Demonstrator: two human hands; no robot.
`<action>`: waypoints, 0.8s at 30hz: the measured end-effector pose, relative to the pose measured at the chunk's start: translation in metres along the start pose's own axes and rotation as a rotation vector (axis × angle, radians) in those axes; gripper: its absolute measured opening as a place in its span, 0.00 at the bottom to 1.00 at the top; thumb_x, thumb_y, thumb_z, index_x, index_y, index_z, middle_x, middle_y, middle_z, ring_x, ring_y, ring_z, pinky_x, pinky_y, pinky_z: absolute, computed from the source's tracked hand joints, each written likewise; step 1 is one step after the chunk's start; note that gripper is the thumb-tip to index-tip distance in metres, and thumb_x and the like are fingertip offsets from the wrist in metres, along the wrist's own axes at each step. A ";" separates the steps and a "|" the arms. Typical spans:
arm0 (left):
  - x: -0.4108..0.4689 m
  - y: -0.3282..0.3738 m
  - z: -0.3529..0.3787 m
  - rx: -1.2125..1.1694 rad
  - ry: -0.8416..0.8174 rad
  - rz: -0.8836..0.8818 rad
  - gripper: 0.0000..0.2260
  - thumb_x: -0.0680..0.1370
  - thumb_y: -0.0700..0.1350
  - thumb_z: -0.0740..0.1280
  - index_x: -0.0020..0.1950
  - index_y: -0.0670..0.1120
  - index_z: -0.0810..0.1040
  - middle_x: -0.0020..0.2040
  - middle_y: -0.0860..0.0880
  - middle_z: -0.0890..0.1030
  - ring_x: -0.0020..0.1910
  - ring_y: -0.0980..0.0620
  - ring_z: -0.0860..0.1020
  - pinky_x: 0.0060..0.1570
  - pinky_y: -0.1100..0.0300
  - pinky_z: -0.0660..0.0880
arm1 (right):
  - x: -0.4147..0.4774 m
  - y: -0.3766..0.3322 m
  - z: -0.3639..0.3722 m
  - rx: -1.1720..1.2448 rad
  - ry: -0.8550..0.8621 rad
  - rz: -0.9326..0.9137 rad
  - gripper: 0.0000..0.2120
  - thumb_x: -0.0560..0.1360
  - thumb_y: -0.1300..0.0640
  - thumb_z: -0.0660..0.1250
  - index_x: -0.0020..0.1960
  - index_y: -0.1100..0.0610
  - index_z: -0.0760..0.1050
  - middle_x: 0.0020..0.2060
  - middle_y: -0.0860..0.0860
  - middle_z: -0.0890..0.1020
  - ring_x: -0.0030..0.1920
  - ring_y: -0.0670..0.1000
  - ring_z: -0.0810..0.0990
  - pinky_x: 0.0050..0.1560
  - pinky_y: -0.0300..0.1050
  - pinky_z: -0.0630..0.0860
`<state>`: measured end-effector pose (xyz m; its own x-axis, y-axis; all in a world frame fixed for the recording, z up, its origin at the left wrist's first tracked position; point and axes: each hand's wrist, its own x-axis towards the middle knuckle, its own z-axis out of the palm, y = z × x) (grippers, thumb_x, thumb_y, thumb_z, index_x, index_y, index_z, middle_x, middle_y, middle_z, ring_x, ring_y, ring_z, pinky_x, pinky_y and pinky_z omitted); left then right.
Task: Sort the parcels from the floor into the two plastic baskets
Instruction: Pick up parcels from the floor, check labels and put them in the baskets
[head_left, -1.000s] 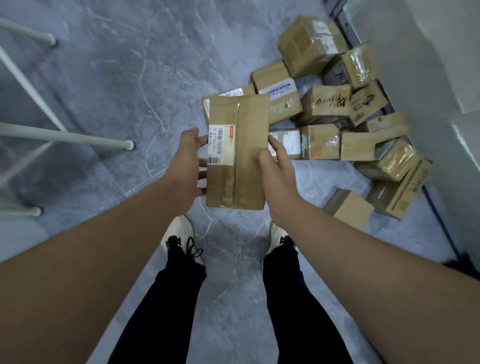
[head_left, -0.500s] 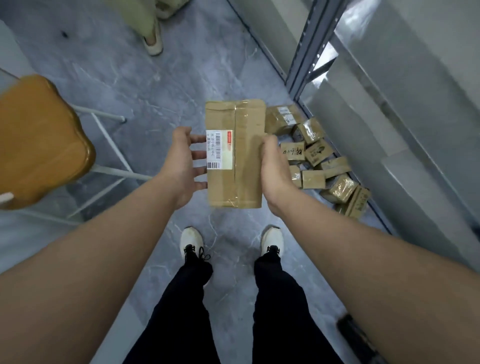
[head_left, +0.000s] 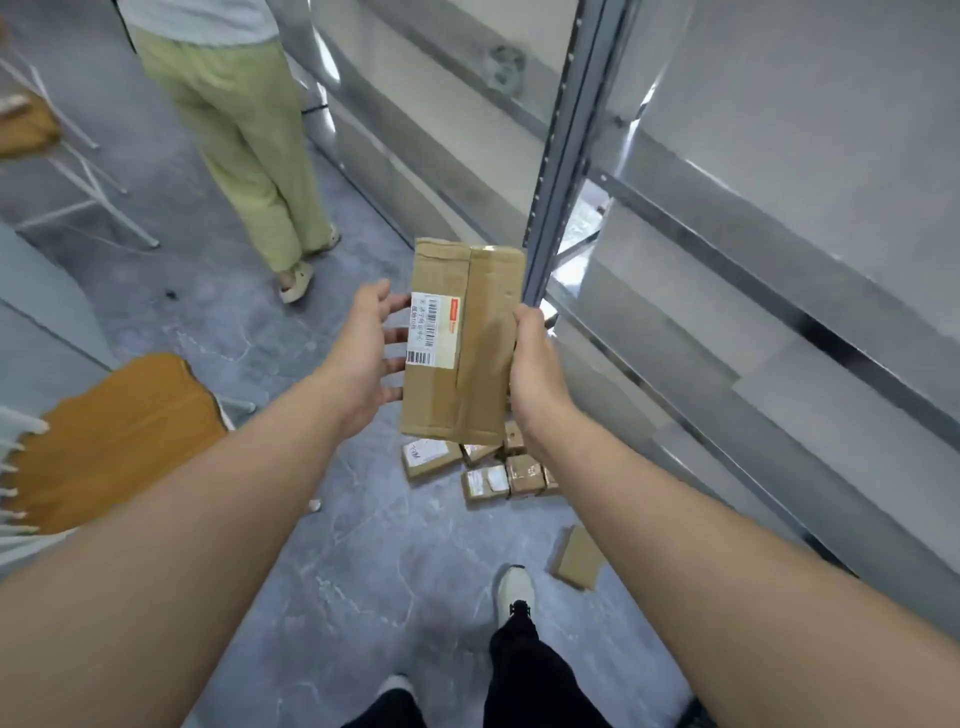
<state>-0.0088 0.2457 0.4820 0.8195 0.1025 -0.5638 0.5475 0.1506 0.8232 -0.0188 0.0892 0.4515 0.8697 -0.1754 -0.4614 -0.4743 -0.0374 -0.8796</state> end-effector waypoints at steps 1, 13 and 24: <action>-0.011 0.011 -0.002 0.006 -0.026 0.022 0.22 0.83 0.63 0.52 0.66 0.56 0.78 0.58 0.47 0.80 0.51 0.46 0.80 0.52 0.48 0.77 | -0.013 -0.011 0.001 0.010 0.035 -0.030 0.32 0.69 0.24 0.50 0.59 0.38 0.82 0.59 0.46 0.87 0.62 0.55 0.83 0.69 0.64 0.77; -0.186 0.110 0.024 0.091 -0.396 0.344 0.22 0.83 0.62 0.52 0.61 0.53 0.80 0.54 0.45 0.81 0.56 0.43 0.79 0.59 0.42 0.78 | -0.203 -0.123 -0.044 0.139 0.414 -0.308 0.38 0.69 0.24 0.49 0.64 0.44 0.80 0.59 0.50 0.85 0.62 0.55 0.82 0.69 0.65 0.76; -0.333 0.115 0.125 0.088 -0.700 0.488 0.21 0.82 0.64 0.52 0.61 0.56 0.79 0.54 0.44 0.80 0.57 0.42 0.79 0.63 0.38 0.76 | -0.349 -0.150 -0.173 0.144 0.673 -0.475 0.31 0.79 0.32 0.51 0.76 0.44 0.74 0.67 0.46 0.79 0.67 0.52 0.76 0.73 0.54 0.71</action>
<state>-0.1982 0.1063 0.7726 0.8666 -0.4989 0.0021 0.0941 0.1675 0.9814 -0.2752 -0.0140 0.7647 0.6836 -0.7243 0.0898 -0.0157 -0.1376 -0.9904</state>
